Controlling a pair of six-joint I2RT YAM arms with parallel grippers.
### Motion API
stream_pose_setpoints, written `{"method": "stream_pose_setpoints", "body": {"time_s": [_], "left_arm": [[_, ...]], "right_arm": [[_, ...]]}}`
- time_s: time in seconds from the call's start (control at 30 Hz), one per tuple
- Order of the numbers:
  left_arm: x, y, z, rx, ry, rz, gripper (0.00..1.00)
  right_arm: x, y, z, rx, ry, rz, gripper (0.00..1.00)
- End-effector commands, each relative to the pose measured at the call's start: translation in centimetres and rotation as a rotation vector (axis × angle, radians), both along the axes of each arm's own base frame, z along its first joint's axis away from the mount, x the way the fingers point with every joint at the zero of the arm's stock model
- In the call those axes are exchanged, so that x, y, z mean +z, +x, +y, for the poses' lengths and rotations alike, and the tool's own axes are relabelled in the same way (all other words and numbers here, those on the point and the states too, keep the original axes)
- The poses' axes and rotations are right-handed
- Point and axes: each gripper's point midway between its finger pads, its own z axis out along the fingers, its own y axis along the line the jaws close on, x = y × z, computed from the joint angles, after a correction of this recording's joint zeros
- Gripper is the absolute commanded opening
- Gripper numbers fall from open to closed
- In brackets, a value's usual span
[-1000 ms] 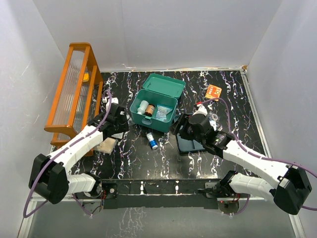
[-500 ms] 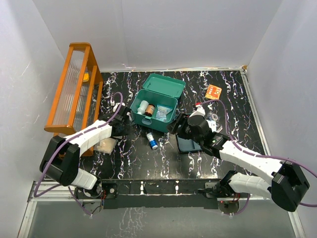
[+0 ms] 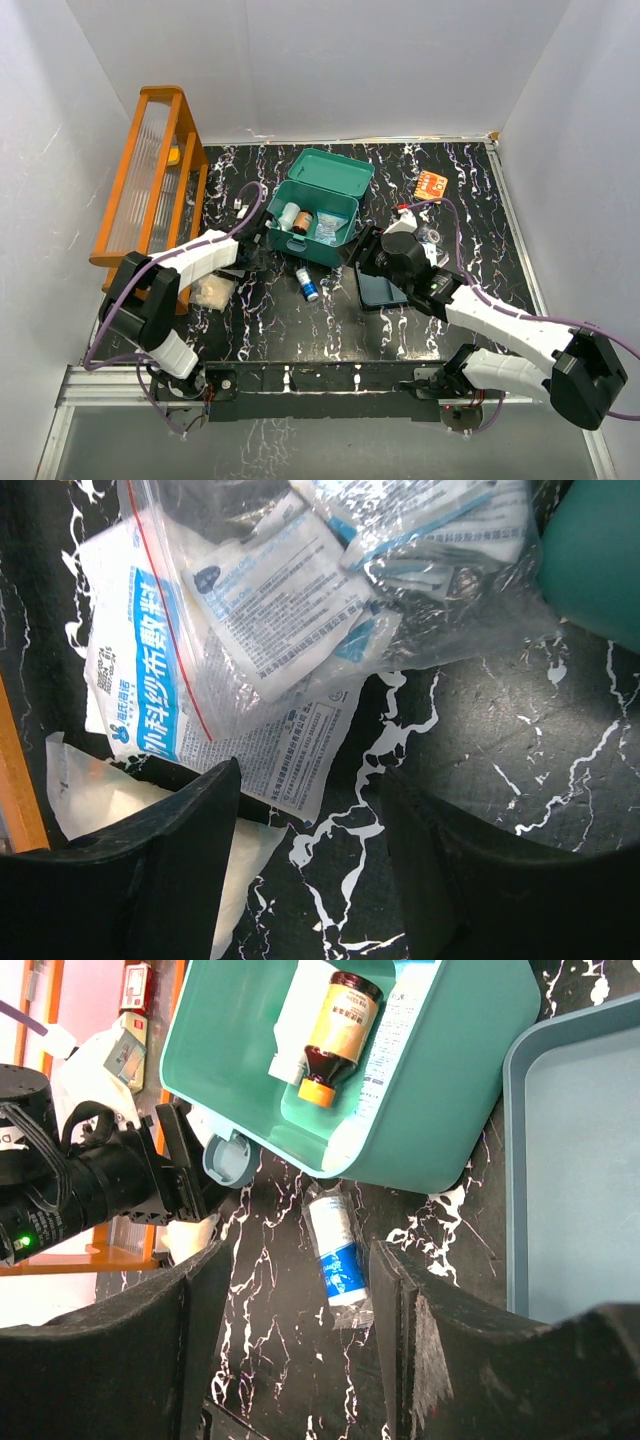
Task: Organize the medicine kit
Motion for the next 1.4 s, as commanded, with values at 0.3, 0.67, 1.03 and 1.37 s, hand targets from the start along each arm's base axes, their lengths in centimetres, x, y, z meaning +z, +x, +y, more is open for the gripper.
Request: {"method": "stream_pose_setpoints", "body": {"time_s": [0.3, 0.67, 1.03, 1.37], "left_arm": [[1.7, 1.3, 0.5, -0.061, 0.094, 0.002, 0.55], [-0.1, 0.2, 0.8, -0.086, 0.122, 0.080, 0.60], [0.6, 0.6, 0.4, -0.058, 0.124, 0.118, 0.20], [3.3, -1.0, -1.3, -0.107, -0.002, 0.149, 0.00]], "right_arm": [[5.4, 1.2, -0.7, -0.035, 0.045, -0.157, 0.55], [5.3, 1.2, -0.9, -0.046, 0.039, -0.161, 0.55], [5.3, 1.2, -1.4, -0.058, 0.028, -0.171, 0.55], [5.6, 1.3, -1.6, -0.062, 0.021, -0.180, 0.55]]}}
